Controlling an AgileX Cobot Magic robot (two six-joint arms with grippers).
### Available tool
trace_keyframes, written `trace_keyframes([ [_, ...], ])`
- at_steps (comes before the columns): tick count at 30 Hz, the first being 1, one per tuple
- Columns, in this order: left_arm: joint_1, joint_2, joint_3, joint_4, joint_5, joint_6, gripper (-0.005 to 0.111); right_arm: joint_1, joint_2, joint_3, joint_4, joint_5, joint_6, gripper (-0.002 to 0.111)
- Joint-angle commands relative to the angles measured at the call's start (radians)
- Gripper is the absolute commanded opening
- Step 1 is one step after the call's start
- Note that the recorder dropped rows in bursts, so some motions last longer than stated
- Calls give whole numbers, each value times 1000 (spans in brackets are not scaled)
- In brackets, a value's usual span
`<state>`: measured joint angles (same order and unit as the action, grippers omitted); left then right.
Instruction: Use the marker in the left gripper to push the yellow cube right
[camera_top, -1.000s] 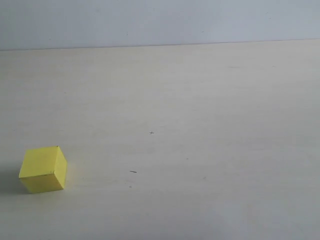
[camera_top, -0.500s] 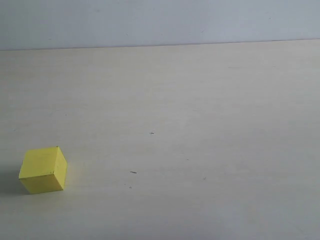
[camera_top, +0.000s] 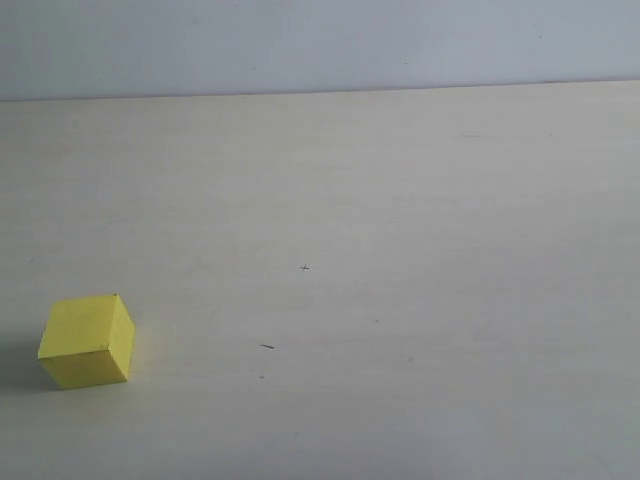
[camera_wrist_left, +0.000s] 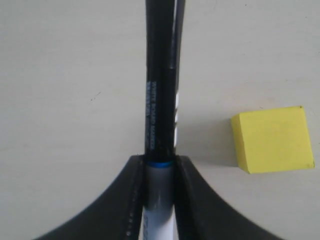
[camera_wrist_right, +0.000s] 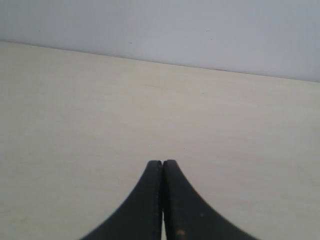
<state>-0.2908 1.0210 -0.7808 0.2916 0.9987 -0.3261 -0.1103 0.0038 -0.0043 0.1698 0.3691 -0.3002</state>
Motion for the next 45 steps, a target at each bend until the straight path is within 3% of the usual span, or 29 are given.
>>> trace_keyframes([
  [1, 2, -7, 2, -3, -19, 29, 0, -5, -4, 4, 7, -12, -2, 0],
  [6, 2, 35, 2, 1, -100, 39, 0, -5, -4, 4, 7, -12, -2, 0],
  [21, 2, 284, 2, 73, -88, 38, 0, -5, -4, 4, 7, -12, -2, 0],
  [28, 2, 299, 21, 143, -237, -180, 0, -5, -4, 4, 7, -12, -2, 0],
  [45, 2, 299, 130, 146, -323, -138, 0, -5, -4, 4, 7, -12, -2, 0],
])
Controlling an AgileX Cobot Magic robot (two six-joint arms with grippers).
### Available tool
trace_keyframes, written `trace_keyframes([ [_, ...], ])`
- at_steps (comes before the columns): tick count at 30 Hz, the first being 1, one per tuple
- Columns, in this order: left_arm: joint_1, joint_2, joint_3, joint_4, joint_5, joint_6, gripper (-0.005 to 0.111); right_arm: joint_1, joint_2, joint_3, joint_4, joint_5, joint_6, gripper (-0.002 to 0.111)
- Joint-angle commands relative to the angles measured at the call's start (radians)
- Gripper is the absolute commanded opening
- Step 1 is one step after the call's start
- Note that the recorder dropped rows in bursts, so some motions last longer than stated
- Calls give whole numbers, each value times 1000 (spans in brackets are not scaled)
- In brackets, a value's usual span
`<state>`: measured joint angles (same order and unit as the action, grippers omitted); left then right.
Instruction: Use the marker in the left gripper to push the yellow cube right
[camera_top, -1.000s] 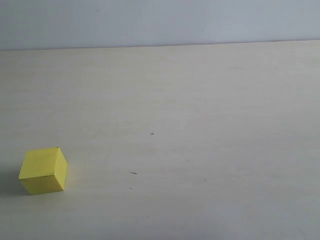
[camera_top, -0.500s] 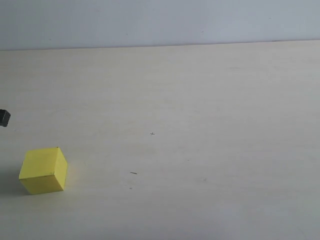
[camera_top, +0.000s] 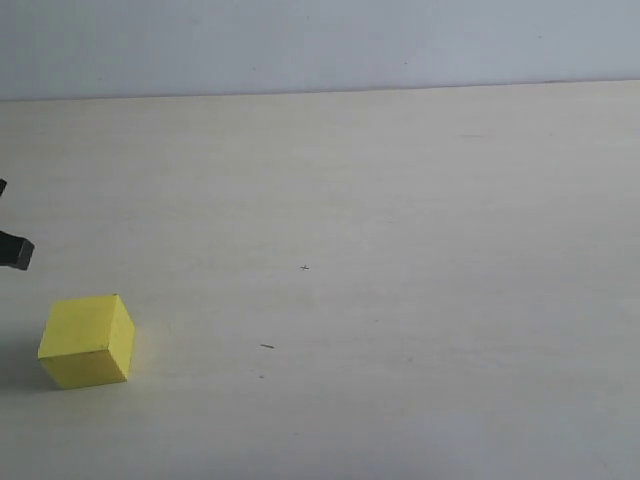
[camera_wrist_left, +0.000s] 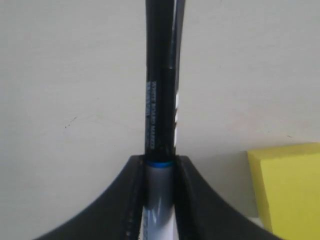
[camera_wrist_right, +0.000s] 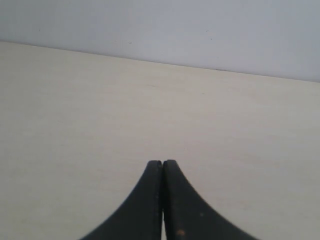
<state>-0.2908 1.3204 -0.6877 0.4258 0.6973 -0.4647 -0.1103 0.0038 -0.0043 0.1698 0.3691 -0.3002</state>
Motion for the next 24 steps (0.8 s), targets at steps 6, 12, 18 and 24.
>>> trace_keyframes([
  [6, 2, 0, 56, 15, -43, -31, 0, -5, -4, 4, 7, -12, -2, 0],
  [12, 2, 0, -9, 15, -49, 55, 0, -5, -4, 4, 7, -12, -2, 0],
  [18, 3, 16, -132, 102, 155, 215, 0, -5, -4, 4, 7, -12, -2, 0],
  [24, 3, 41, -159, 124, 228, 993, 0, -5, -4, 4, 7, -12, -2, 0],
])
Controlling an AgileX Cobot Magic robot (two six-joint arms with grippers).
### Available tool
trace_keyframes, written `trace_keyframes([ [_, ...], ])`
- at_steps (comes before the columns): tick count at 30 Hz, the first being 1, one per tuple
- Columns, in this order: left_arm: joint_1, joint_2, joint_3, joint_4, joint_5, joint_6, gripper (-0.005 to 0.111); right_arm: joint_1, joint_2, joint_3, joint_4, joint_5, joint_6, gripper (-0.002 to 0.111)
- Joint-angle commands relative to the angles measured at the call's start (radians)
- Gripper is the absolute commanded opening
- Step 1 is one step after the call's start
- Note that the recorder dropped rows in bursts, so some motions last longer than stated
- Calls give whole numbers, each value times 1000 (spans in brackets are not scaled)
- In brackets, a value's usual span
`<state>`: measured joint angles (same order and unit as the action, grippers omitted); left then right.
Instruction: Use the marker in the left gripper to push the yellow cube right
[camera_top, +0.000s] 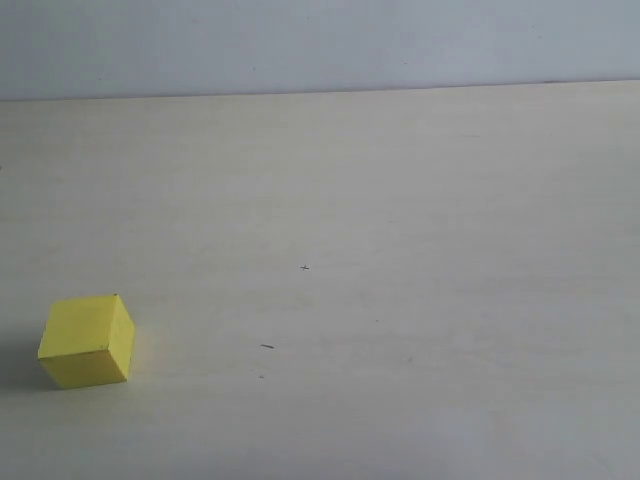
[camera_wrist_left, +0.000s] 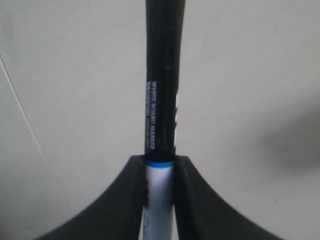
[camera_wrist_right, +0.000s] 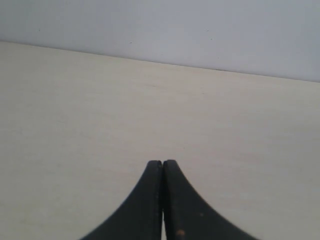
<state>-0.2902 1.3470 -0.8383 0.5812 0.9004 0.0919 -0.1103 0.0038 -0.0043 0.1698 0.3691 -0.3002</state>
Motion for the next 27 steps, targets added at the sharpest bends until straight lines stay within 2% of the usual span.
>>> trace_keyframes([
  [1, 3, 24, -8, -73, 25, 656, 0, -5, -4, 4, 7, -12, -2, 0],
  [2, 7, 28, -8, -80, 25, 716, 0, -5, -4, 4, 7, -12, -2, 0],
  [5, 118, 41, 14, -170, -28, 773, 0, 9, -4, 4, 9, -12, -2, 0],
  [7, 219, 42, 44, -318, -35, 983, 0, 18, -4, 4, 11, -12, -2, 0],
  [8, 247, 42, 60, -372, -33, 1074, 0, 17, -4, 4, 13, -12, -2, 0],
  [10, 255, 42, 95, -392, -39, 1273, 0, 17, -4, 4, 13, -12, -2, 0],
  [11, 259, 45, 113, -390, -71, 1305, 0, 17, -4, 4, 13, -12, -2, 0],
  [15, 270, 75, 163, -411, -206, 1314, 0, 20, -4, 4, 13, -12, -2, 0],
  [23, 270, 100, 175, -465, -306, 1322, 0, 52, -4, 4, 13, -12, -2, 0],
  [27, 293, 140, 175, -518, -304, 1392, 0, 52, -4, 4, 13, -12, -2, 0],
])
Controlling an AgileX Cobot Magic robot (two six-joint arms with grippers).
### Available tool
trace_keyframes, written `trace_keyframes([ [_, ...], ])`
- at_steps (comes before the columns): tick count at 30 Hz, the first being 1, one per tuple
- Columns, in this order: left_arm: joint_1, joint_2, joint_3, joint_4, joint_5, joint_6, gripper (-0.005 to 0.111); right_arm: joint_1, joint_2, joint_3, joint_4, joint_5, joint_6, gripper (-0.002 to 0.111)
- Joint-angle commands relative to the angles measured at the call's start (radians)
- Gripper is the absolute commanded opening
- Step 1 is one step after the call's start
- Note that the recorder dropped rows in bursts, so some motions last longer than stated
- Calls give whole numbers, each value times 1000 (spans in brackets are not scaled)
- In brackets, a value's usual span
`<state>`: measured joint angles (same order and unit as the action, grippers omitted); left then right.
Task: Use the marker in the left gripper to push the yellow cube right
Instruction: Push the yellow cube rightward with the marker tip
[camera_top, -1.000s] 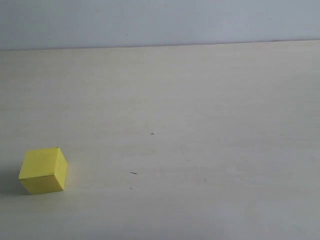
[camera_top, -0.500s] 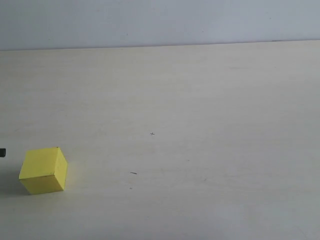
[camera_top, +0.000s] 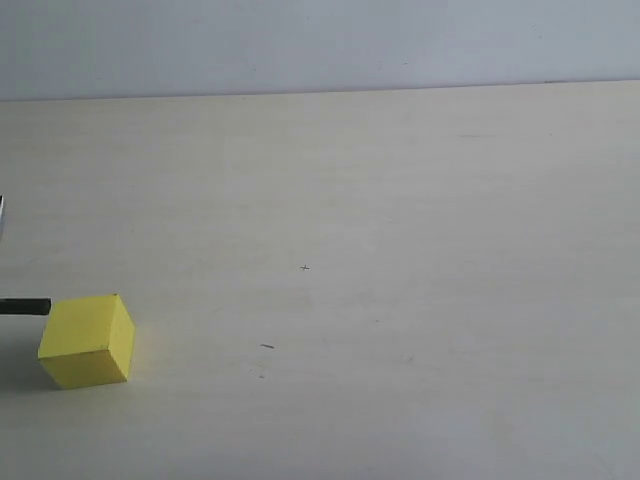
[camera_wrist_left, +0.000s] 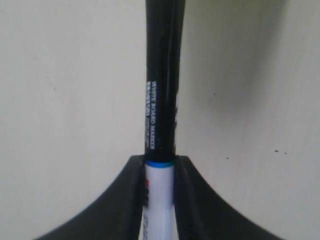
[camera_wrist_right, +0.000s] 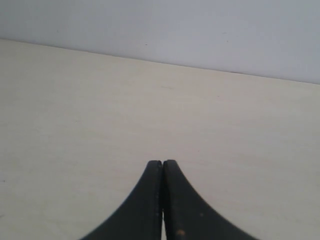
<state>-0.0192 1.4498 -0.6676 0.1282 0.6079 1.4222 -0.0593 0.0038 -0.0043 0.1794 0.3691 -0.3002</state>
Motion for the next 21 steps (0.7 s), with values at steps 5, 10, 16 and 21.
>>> trace_keyframes([
  [5, 34, 105, 4, -185, -36, 180, 0, 1, -4, 4, 3, -12, -2, 0],
  [10, 36, 138, 4, -237, -44, 206, 0, 35, -4, 4, 3, -12, -2, 0],
  [16, 61, 195, 4, -237, -53, 257, 0, 71, -4, 4, 3, -12, -2, 0],
  [21, 61, 231, 4, -246, -90, 258, 0, 71, -4, 4, 3, -12, -2, 0],
])
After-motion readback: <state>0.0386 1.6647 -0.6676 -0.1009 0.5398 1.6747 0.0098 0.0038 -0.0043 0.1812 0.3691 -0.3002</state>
